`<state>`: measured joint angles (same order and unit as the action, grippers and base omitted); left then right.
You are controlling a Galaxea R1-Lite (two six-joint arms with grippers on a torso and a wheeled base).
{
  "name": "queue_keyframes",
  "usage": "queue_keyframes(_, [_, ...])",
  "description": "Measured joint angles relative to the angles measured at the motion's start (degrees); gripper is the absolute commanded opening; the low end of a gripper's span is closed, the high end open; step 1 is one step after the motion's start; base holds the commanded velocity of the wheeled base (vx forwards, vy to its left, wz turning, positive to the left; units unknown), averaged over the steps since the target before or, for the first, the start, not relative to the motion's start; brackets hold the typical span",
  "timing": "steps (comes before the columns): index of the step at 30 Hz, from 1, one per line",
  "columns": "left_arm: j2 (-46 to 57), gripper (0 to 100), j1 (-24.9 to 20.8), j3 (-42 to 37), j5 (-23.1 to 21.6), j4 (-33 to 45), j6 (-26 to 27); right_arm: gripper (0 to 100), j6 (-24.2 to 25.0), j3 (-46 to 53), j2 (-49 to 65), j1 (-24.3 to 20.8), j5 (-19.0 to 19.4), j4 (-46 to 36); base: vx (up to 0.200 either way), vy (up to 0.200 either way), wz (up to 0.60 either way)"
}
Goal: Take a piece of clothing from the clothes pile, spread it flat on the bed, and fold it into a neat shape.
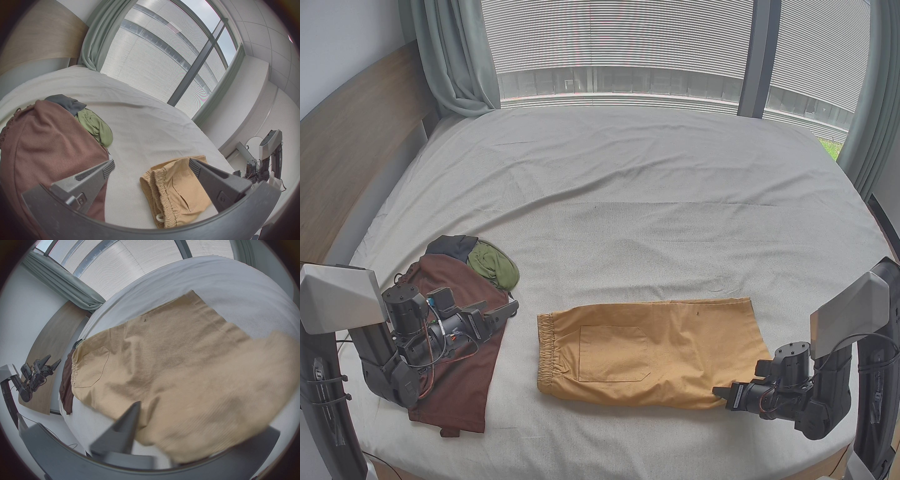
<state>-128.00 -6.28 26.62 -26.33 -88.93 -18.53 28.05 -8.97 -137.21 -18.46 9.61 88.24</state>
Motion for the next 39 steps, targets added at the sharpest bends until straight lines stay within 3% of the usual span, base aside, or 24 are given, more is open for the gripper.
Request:
queue_keyframes(9, [-0.02,100,-0.13,-0.69,-1.37,0.00,-0.02,100,-0.39,4.32,1.18,-3.47,0.77,0.00,0.000,0.000,0.00])
queue_keyframes(18, [-0.04,100,-0.20,-1.44,-5.11,0.02,-0.18,100,0.13,7.79,4.29,-12.15,4.05,-0.02,0.000,0.000,0.00])
queue_keyframes(23, [-0.04,100,-0.13,-1.55,-5.25,0.00,-0.22,100,0.33,7.94,7.88,-13.95,6.90,-0.02,0.000,0.000,0.00])
queue_keyframes(31, [-0.15,100,-0.16,-1.66,-5.41,0.00,-0.22,100,1.58,7.92,16.81,-13.37,11.41,-0.05,0.000,0.000,0.00])
queue_keyframes(39, [-0.72,100,-0.24,-1.77,-5.50,0.00,-0.27,100,3.97,4.23,25.10,-8.00,16.42,-0.05,0.000,0.000,0.00])
